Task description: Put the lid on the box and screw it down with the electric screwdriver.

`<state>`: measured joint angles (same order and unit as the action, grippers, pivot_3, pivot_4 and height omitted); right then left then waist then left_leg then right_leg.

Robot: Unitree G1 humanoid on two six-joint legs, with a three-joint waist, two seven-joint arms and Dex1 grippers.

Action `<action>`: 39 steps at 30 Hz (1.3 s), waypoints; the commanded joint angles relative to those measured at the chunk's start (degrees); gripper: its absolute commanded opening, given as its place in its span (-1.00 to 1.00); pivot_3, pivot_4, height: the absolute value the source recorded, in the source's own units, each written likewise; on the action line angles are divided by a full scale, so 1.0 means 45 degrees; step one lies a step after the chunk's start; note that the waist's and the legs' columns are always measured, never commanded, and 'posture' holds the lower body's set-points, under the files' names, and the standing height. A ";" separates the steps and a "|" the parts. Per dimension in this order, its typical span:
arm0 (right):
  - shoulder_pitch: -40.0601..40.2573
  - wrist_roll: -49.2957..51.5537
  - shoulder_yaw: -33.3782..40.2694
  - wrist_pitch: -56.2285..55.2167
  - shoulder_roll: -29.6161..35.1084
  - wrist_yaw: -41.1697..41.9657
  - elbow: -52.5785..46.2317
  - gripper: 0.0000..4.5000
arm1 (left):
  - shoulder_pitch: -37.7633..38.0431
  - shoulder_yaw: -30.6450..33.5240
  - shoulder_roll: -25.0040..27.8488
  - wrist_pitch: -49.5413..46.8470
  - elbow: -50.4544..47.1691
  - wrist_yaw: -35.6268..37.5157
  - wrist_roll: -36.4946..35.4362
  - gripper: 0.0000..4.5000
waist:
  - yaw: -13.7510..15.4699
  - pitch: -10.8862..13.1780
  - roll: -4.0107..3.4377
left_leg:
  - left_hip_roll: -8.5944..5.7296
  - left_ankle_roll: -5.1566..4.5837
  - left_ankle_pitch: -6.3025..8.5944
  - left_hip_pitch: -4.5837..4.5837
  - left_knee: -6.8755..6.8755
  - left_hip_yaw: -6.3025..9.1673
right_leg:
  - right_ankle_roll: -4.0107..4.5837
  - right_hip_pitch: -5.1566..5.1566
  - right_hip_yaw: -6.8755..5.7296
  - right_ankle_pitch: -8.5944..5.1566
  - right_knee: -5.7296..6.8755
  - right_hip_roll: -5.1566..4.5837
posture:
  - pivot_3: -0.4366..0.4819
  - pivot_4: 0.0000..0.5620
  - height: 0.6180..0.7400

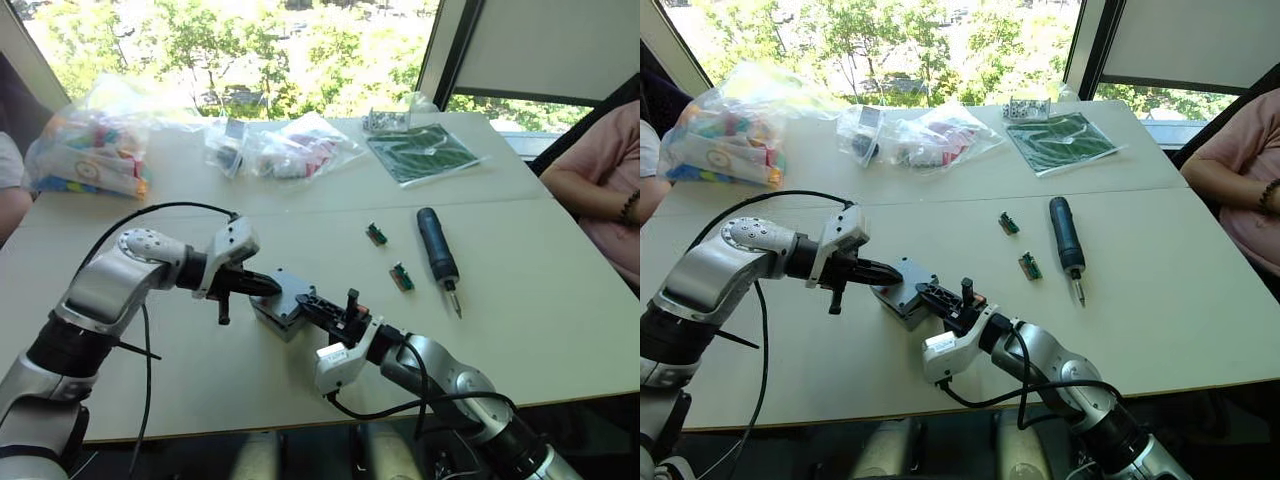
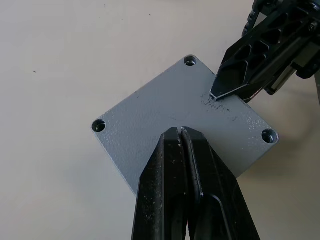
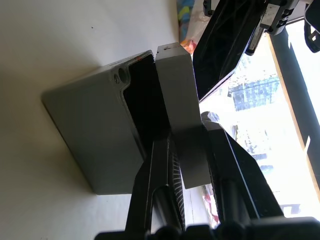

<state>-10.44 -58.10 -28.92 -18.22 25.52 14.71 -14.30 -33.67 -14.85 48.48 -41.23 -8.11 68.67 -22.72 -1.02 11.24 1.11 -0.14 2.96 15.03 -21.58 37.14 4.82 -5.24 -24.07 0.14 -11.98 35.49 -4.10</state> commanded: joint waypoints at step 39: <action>0.0235 1.8707 0.4672 1.4882 0.1734 0.5780 -0.5614 -0.97 | 0.4861 0.5999 -0.0884 -0.1537 -0.1942 -0.4312 -0.2152 -1.00 | 0.0054 -0.0044 -0.0029 | 0.0095 -0.0017 0.0018 0.0005 -0.0065 0.0018 | 0.0020 -0.0014 0.0001 -0.0032 -0.0066 0.0084 | -0.05 -0.47 1.00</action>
<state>-7.67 23.18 -5.83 44.50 32.03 38.78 -38.86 -13.79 15.21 43.11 -51.74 -16.27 49.22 -35.94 -0.78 11.04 0.98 0.37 2.90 15.12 -21.55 36.87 4.82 -5.15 -24.19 0.13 -12.13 35.15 -3.70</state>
